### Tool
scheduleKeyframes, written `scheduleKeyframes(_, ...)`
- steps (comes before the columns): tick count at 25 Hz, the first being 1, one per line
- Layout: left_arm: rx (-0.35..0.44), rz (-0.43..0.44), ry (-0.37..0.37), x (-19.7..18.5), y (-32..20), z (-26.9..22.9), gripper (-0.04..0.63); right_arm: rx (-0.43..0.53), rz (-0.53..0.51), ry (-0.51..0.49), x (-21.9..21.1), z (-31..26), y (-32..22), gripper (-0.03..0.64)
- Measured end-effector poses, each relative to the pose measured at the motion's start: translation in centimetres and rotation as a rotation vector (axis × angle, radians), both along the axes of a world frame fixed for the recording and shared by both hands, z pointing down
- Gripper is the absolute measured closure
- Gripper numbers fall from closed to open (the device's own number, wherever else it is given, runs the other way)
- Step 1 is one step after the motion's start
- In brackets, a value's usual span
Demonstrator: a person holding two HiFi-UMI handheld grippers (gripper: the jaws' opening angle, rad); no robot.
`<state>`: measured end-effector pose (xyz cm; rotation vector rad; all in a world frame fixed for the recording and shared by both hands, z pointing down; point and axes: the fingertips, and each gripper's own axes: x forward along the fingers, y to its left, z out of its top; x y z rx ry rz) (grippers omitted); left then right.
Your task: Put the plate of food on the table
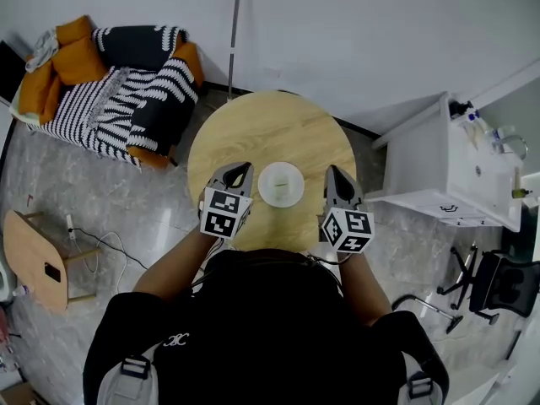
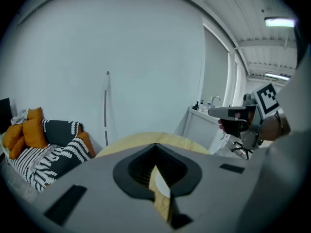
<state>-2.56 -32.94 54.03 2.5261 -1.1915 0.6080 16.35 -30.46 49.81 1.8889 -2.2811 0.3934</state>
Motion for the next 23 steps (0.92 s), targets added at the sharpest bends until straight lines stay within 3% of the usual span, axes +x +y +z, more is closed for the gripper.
scheduleKeyframes(4,0.034,-0.01,0.007,0.2,-0.1,-0.7,0.588,0.01,0.023,0.036,0.8,0.0,0.1,0.611)
scheduleKeyframes(15,-0.021,0.009,0.018,0.7,0.3,0.2,0.588,-0.008,-0.006,0.101,0.3,1.2,0.9,0.611)
scheduleKeyframes(23,-0.031,0.006,0.028,0.9,0.3,0.4,0.588,-0.011,-0.021,0.096,-0.3,1.4,0.8,0.611)
